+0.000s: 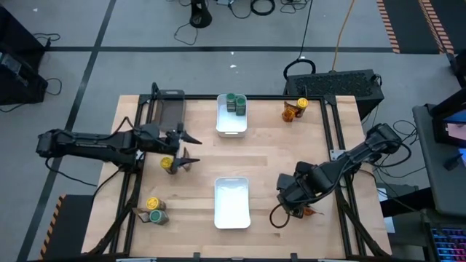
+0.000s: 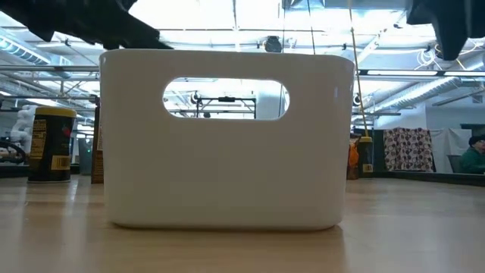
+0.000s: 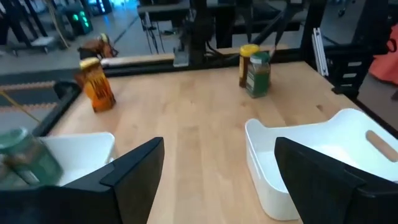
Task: Sort spices by type
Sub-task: Put the right green spice bottle into the top white bin
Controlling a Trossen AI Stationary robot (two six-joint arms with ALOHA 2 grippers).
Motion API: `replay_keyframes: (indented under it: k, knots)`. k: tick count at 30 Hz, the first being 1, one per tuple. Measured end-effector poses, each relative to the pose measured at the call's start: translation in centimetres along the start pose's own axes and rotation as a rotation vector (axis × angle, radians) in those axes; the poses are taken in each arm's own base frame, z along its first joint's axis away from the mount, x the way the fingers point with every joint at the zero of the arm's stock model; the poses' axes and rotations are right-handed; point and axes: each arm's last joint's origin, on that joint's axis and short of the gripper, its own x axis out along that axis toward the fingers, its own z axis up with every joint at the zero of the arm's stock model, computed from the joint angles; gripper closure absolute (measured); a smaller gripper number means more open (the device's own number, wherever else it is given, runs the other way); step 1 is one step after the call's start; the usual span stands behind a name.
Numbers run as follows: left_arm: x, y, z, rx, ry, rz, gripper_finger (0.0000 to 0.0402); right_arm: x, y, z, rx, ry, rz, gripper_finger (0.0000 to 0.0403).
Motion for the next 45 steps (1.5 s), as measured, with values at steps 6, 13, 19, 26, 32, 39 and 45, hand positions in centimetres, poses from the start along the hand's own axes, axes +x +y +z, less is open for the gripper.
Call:
replay_keyframes:
  k: [6,13,19,26,32,39,45]
  knots:
    - [0.8,0.0,-0.8,-0.045,0.006,0.002,0.0091,0.1,-0.5,0.5,-0.019,0.01,0.003,0.0112]
    - [1.3,0.2,-0.2,-0.001,-0.069,0.015,0.0091,0.0,-0.2,0.1,-0.001,0.038,0.028,0.0088]
    - [1.3,0.2,-0.1,0.028,-0.085,0.018,0.0091,0.0,0.6,-0.7,-0.017,0.02,0.016,0.0089]
    - [1.3,0.2,-0.1,0.028,-0.084,0.019,0.0091,-0.1,1.2,-1.5,-0.056,-0.02,-0.009,0.0089]
    - [1.3,0.2,-0.1,0.028,-0.084,0.019,0.0091,0.3,1.2,-1.8,-0.058,-0.015,-0.024,0.0089]
    - [1.3,0.2,-0.1,0.028,-0.083,0.018,0.0091,2.3,0.7,-2.5,-0.057,0.04,-0.078,0.0089]
    - [1.3,0.2,-0.1,0.028,-0.082,0.018,0.0091,2.8,0.5,-2.7,-0.058,0.071,-0.08,0.0089]
